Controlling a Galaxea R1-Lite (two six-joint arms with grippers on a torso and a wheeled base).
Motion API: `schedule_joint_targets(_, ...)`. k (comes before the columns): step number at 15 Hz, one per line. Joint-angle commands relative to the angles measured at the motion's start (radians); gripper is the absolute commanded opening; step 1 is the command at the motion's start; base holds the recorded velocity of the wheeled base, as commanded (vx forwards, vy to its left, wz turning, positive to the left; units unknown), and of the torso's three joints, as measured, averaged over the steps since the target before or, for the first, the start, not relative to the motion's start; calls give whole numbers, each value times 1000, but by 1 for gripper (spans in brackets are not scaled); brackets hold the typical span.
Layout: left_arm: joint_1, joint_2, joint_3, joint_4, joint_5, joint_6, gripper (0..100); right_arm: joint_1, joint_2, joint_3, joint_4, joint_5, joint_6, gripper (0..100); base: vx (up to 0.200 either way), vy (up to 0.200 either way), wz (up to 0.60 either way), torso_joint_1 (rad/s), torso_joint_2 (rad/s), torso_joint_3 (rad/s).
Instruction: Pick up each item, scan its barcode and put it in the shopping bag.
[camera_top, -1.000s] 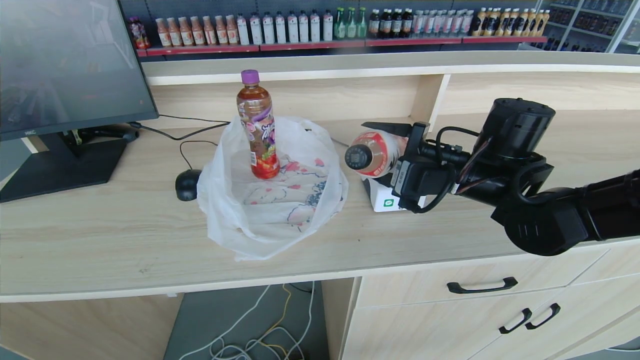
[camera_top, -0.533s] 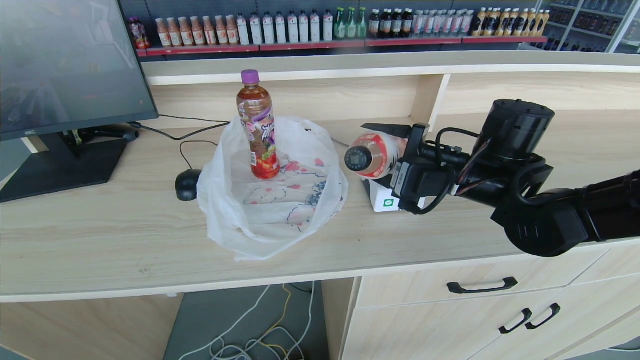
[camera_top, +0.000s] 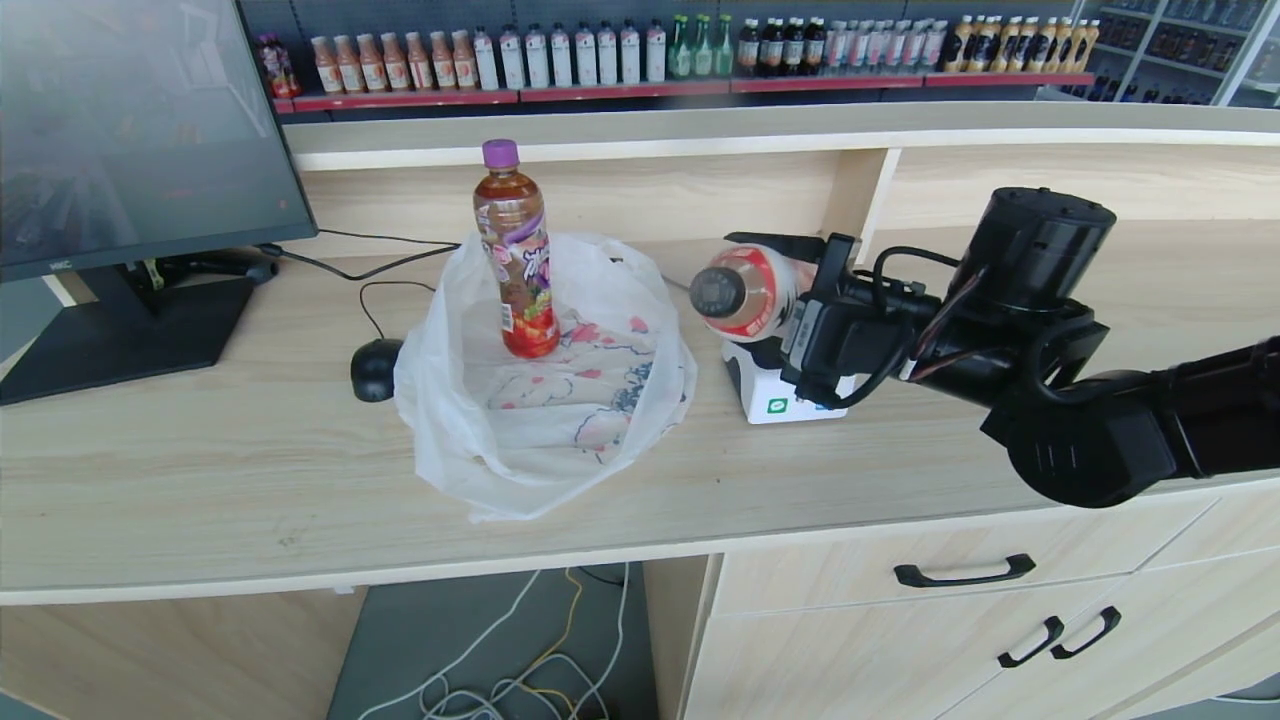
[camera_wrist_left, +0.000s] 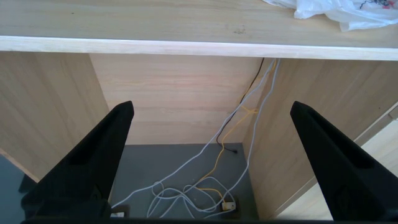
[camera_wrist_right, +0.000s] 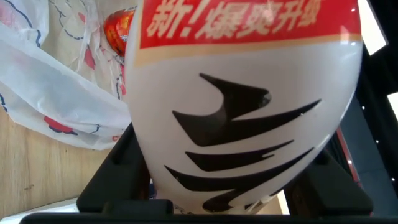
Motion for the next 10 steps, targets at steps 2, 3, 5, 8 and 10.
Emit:
schedule_joint_targets(2, 0, 1, 0, 0, 0, 0, 100, 10, -12, -4, -12, -6, 65, 0, 0, 0, 0, 0, 0, 0)
schedule_joint_targets(3, 0, 0, 0, 0, 0, 0, 100, 21, -25, -4, -21, -31, 127, 0, 0, 0, 0, 0, 0, 0)
schedule_joint_targets(5, 0, 0, 0, 0, 0, 0, 100, 42, -38, -1, -61, -79, 243, 0, 0, 0, 0, 0, 0, 0)
schedule_joint_targets(8, 0, 1, 0, 0, 0, 0, 100, 65, -60, 3, -128, -209, 441, 0, 0, 0, 0, 0, 0, 0)
schedule_joint_targets(10, 0, 1, 0, 0, 0, 0, 100, 81, -75, 10, -193, -342, 602, 0, 0, 0, 0, 0, 0, 0)
